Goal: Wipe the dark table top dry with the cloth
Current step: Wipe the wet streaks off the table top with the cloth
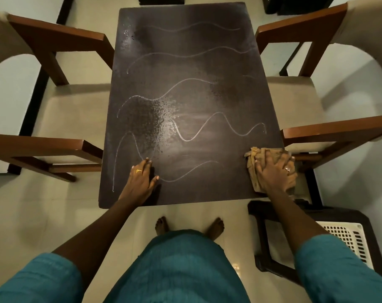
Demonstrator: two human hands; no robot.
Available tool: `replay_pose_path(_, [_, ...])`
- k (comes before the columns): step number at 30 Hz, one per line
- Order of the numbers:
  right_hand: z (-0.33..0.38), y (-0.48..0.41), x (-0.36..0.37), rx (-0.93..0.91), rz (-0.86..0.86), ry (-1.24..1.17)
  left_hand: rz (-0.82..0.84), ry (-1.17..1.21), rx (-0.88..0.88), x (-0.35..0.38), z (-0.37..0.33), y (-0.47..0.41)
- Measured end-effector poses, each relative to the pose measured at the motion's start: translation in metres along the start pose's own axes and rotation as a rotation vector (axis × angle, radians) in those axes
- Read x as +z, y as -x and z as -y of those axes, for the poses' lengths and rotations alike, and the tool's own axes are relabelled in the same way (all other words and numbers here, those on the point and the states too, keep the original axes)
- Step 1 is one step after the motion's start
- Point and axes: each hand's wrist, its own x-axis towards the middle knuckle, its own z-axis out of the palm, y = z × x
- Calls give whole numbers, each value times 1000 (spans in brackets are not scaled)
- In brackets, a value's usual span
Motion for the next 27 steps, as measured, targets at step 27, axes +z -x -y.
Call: replay_pose_path(27, [145,34,24,-158,13,-46,-79,23,-44,-11,37,9])
